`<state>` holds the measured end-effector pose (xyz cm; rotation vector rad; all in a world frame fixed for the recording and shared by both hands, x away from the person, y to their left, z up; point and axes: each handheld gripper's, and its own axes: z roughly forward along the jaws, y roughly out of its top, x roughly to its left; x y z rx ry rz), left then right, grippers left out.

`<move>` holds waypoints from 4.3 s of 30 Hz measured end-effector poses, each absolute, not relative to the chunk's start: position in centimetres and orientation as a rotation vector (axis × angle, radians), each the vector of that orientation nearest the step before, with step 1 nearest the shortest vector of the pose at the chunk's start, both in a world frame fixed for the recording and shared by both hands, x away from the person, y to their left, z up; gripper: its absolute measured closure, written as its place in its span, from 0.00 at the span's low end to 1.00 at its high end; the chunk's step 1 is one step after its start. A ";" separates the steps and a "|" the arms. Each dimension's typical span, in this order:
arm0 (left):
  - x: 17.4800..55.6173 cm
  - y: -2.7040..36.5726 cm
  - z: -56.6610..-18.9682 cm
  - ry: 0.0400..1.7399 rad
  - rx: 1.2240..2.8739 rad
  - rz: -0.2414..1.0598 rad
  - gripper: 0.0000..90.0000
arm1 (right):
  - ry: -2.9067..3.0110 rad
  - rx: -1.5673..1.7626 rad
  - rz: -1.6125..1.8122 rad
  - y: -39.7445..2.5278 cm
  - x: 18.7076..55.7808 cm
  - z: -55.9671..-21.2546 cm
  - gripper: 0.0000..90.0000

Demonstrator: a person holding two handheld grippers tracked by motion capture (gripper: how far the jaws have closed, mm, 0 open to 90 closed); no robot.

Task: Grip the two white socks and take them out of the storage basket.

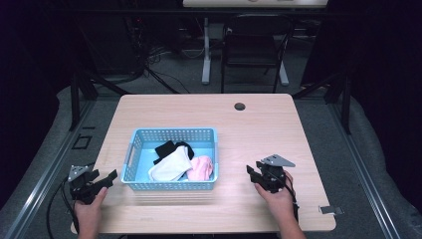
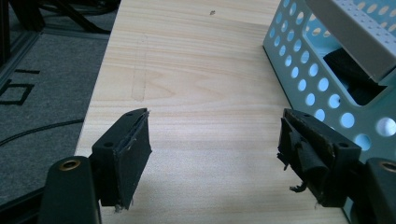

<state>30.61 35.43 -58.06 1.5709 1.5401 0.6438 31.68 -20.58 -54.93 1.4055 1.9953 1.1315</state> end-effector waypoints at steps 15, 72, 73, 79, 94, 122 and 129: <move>30.3 35.4 -57.9 1.534 1.574 0.644 0.28 | 1.986 1.409 1.144 -20.2 31.8 -55.1 0.46; 30.4 35.5 -57.9 1.533 1.561 0.643 0.28 | 2.433 1.242 1.073 -8.4 37.8 -45.5 0.48; 30.3 35.6 -57.9 1.536 1.567 0.639 0.28 | 2.433 1.247 1.073 -8.2 37.9 -45.5 0.48; 30.4 35.6 -57.9 1.533 1.560 0.641 0.28 | 2.469 1.258 1.056 -6.2 39.0 -45.9 0.53; 30.4 35.5 -57.9 1.532 1.569 0.639 0.28 | 2.530 1.306 0.991 -2.3 41.0 -48.2 0.66; 30.4 35.5 -57.8 1.528 1.566 0.639 0.28 | 2.589 1.401 0.857 0.6 42.3 -51.3 0.77; 30.4 35.5 -57.8 1.528 1.566 0.637 0.28 | 2.600 1.429 0.838 1.0 42.4 -51.8 0.80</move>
